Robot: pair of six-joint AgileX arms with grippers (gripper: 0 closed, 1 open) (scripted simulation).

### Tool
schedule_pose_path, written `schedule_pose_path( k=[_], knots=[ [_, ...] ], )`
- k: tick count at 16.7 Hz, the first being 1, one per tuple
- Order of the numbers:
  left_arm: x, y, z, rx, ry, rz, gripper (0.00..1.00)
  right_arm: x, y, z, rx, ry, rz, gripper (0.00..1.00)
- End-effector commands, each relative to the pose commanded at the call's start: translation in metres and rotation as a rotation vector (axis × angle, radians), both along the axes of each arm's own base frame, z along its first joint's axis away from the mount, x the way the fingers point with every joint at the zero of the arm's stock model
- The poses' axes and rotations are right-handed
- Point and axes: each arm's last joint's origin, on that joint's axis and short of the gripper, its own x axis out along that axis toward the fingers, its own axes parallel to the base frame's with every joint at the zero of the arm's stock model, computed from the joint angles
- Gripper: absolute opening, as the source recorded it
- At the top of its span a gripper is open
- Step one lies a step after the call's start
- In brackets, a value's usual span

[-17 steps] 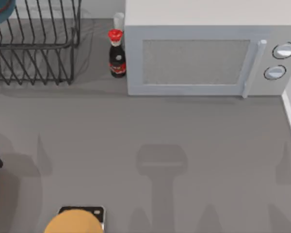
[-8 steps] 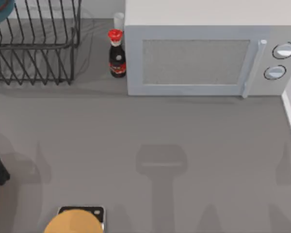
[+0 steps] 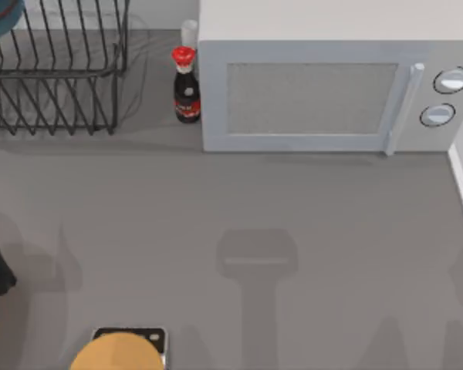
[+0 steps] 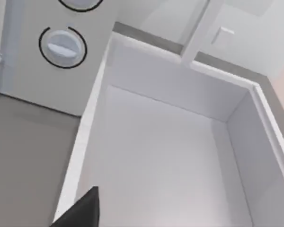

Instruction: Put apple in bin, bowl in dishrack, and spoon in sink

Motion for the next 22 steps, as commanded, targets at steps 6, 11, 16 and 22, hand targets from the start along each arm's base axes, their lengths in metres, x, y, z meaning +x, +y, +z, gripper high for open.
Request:
schedule_pose_path(
  k=[6, 11, 16, 22],
  knots=[
    [0.000, 0.000, 0.000, 0.000, 0.000, 0.000, 1.00, 0.019, -0.017, 0.017, -0.514, 0.451, 0.160, 1.00],
    [0.000, 0.000, 0.000, 0.000, 0.000, 0.000, 1.00, 0.041, -0.040, 0.026, -0.866, 0.820, 0.536, 1.00],
    [0.000, 0.000, 0.000, 0.000, 0.000, 0.000, 1.00, 0.063, -0.065, 0.026, -1.044, 1.013, 1.025, 1.00],
    [0.000, 0.000, 0.000, 0.000, 0.000, 0.000, 1.00, 0.077, -0.088, 0.020, -1.077, 1.029, 1.434, 1.00]
  ],
)
